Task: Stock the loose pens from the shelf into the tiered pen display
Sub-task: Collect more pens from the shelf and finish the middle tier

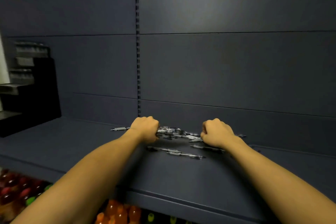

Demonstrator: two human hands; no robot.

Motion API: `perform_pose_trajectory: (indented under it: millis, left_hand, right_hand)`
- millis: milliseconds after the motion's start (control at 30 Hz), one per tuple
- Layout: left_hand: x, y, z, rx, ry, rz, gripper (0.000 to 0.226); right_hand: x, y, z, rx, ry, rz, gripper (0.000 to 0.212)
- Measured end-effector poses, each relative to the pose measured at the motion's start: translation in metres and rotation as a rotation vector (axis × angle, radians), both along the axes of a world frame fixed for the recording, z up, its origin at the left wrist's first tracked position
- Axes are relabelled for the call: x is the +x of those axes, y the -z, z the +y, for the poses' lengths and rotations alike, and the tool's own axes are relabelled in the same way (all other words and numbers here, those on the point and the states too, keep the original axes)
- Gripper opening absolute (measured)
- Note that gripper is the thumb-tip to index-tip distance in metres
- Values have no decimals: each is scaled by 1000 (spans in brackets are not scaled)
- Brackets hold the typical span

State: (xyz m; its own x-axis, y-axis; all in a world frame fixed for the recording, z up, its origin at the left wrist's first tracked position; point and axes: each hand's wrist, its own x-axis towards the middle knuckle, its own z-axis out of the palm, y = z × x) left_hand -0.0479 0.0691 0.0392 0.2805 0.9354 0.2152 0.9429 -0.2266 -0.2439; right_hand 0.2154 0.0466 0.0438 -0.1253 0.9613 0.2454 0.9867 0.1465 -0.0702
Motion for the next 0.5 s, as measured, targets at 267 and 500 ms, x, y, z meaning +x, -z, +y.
perform_pose_trajectory:
  millis: [267, 500]
  left_hand:
    - [-123, 1, -29, -2, -180, 0, 24]
    - [-229, 5, -52, 18, -265, 17, 30]
  right_hand:
    - [-118, -3, 12, 1, -176, 18, 17]
    - [-233, 1, 11, -13, -251, 17, 17]
